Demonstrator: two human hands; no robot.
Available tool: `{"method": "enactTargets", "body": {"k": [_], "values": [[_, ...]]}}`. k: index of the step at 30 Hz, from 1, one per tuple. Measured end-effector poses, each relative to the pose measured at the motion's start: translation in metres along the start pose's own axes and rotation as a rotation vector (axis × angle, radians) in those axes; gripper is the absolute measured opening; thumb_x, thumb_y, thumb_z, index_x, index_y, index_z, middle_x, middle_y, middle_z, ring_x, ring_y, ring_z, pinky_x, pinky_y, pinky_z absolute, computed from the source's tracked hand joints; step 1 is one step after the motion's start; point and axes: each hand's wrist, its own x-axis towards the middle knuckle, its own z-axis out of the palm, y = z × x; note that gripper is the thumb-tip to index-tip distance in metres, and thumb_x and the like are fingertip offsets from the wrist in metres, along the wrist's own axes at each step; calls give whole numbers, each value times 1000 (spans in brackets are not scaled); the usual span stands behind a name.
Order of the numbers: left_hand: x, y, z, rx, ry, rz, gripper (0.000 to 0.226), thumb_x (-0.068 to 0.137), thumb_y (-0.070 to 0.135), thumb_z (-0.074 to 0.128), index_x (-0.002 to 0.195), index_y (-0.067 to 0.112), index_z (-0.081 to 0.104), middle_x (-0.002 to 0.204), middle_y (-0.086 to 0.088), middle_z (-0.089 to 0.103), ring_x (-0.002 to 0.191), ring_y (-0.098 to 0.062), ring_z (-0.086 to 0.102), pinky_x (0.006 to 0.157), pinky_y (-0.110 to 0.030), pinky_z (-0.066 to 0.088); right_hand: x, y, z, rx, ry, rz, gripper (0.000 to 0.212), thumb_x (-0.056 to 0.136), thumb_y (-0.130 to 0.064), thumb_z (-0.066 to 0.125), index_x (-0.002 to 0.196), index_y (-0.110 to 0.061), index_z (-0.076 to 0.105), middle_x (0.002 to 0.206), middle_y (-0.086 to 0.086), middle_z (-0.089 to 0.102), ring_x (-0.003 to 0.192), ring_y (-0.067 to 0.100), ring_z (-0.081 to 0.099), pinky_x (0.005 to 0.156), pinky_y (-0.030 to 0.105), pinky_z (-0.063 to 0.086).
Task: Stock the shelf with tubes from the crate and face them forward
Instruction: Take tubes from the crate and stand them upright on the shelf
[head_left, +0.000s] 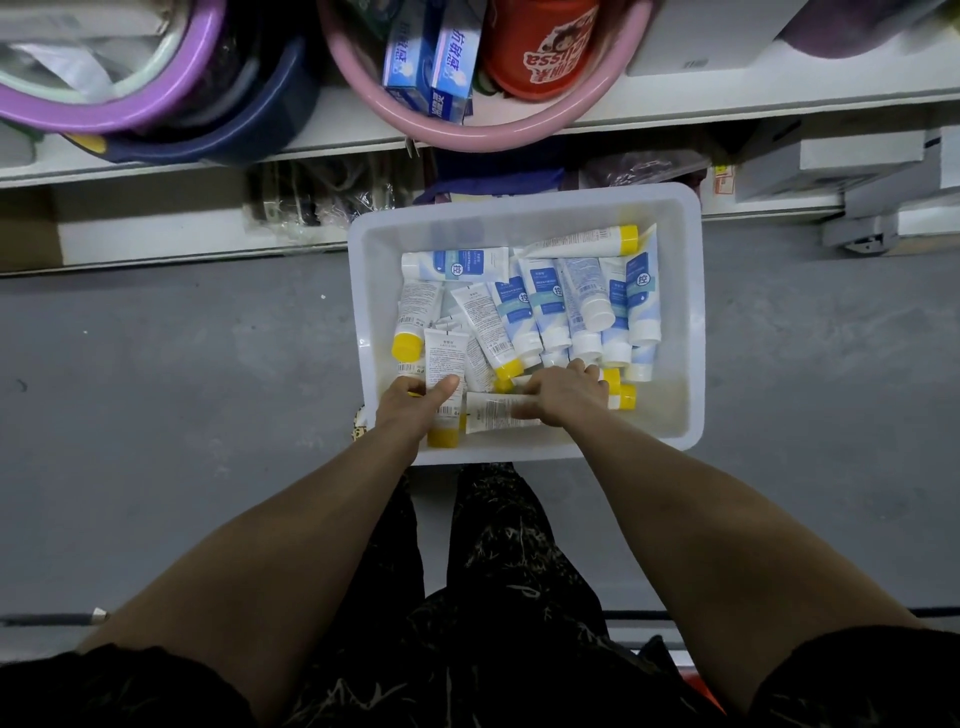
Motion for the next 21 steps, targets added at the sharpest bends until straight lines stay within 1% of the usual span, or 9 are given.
{"method": "enactTargets", "body": {"k": [4, 6, 7, 10, 13, 16, 17, 19, 21], "values": [[-7, 3, -2, -74, -42, -10, 63, 71, 58, 77, 113, 13, 60, 113, -5, 65, 103, -23, 63, 95, -45, 52, -1, 5, -6, -23, -58, -74, 63, 68, -75, 64, 116, -33, 66, 120, 7, 59, 120, 31, 45, 95, 41, 36], [-13, 6, -5, -147, -70, -41, 63, 73, 54, 77, 116, 10, 61, 113, -6, 67, 102, -24, 65, 94, -45, 53, -9, 12, -16, 58, -104, -141, 44, 78, -66, 65, 102, -30, 69, 100, -1, 63, 107, 23, 54, 79, 30, 38], [-16, 7, -6, -195, -95, -57, 60, 74, 51, 78, 116, 10, 61, 112, -6, 68, 101, -24, 66, 93, -45, 54, -15, 15, -23, 163, -135, -150, 36, 82, -59, 67, 102, -29, 69, 97, -4, 60, 103, 20, 54, 75, 27, 39], [-31, 15, -13, -324, -171, -88, 43, 79, 39, 78, 109, 11, 64, 109, -7, 71, 98, -24, 69, 92, -45, 55, -32, 23, -34, 484, -192, -85, 53, 84, -50, 71, 122, -15, 61, 112, -1, 54, 101, 19, 56, 81, 28, 45], [-44, 24, -26, -431, -240, -94, 33, 82, 28, 77, 107, 11, 64, 109, -8, 72, 96, -22, 69, 87, -40, 56, -53, 20, -34, 874, -253, -45, 43, 83, -42, 74, 112, -12, 63, 109, 5, 67, 86, 17, 63, 72, 32, 52], [-56, 33, -49, -516, -319, -91, 31, 84, 23, 75, 109, 11, 62, 101, -6, 71, 86, -19, 67, 72, -35, 57, -81, 2, -37, 1068, -258, -63, 44, 83, -39, 75, 118, -16, 62, 114, 3, 69, 95, 17, 65, 72, 34, 55], [-61, 37, -59, -555, -341, -87, 25, 86, 21, 73, 106, 12, 61, 96, -6, 70, 83, -19, 66, 71, -36, 56, -91, -7, -40, 1101, -252, -83, 38, 85, -37, 74, 116, -18, 63, 114, 2, 69, 97, 16, 65, 73, 33, 55], [-67, 43, -85, -617, -379, -61, 16, 88, 19, 71, 97, 14, 59, 91, -5, 68, 80, -18, 64, 69, -37, 57, -112, -30, -46, 1157, -234, -117, 27, 89, -35, 70, 113, -24, 64, 115, 0, 70, 105, 18, 65, 84, 35, 55], [-71, 44, -114, -673, -413, -13, 17, 88, 21, 70, 99, 16, 57, 95, -5, 67, 83, -19, 63, 75, -39, 57, -134, -58, -50, 1183, -204, -167, 20, 90, -36, 68, 109, -30, 63, 117, -2, 69, 111, 20, 62, 94, 39, 52]]}}
